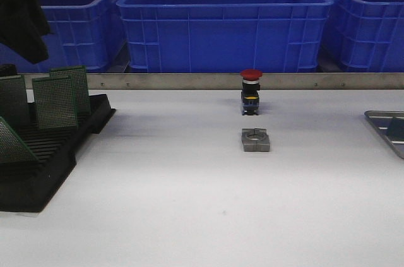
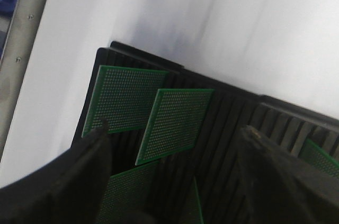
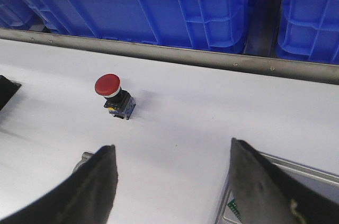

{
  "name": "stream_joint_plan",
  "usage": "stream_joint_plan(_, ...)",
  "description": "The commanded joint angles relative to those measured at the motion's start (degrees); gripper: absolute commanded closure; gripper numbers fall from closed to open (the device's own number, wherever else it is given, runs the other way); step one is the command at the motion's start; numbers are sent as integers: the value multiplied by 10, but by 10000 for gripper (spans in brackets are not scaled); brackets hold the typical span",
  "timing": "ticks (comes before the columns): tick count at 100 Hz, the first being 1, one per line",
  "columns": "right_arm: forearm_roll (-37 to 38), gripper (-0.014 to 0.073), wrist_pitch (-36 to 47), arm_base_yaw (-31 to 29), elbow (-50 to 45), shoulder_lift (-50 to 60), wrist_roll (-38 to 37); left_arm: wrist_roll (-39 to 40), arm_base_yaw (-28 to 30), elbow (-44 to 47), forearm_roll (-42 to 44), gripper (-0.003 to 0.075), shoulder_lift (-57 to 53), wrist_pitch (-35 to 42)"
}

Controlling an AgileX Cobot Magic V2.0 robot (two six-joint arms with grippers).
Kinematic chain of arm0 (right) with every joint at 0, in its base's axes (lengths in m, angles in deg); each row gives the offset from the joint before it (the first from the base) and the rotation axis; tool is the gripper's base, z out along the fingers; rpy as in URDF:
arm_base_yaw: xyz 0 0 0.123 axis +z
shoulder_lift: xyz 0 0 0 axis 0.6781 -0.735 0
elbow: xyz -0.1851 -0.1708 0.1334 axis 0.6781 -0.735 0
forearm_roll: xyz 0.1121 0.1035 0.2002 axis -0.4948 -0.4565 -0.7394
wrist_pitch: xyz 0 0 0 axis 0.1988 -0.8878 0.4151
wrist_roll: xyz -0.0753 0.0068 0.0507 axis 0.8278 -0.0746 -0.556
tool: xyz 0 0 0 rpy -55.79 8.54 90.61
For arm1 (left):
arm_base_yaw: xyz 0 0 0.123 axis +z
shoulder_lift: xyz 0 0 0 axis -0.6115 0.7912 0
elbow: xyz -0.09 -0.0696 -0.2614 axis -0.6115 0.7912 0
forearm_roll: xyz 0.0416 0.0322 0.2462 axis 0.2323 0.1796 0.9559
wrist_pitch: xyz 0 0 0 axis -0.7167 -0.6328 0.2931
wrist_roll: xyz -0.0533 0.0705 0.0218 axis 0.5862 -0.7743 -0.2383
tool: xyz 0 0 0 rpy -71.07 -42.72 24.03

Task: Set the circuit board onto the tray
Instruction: 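Move the left gripper back to the rack over another green board, then grasp the second green board in the rack with the left gripper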

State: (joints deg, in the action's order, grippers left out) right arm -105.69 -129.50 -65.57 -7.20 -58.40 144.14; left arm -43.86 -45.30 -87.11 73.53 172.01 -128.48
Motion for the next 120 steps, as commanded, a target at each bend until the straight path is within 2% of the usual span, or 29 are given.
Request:
stream_joint_plan(1, -24, 116, -5, 0, 13, 21, 10, -6, 1, -18, 12, 247, -7, 37)
stream_joint_plan(30, -24, 117, -5, 0, 13, 21, 17, -8, 1, -23, 17, 247, 41, 80)
stream_joint_plan(73, -24, 117, -5, 0, 13, 21, 18, -8, 1, -23, 15, 258, 66, 80)
stream_joint_plan(80, -24, 117, -5, 0, 13, 21, 18, -8, 1, -23, 15, 313, 66, 80)
stream_joint_plan(99, -24, 117, -7, 0, 13, 21, 18, -8, 1, -23, 15, 538, 66, 80)
stream_joint_plan(120, -24, 117, -8, 0, 13, 21, 18, -8, 1, -23, 15, 678, 66, 80)
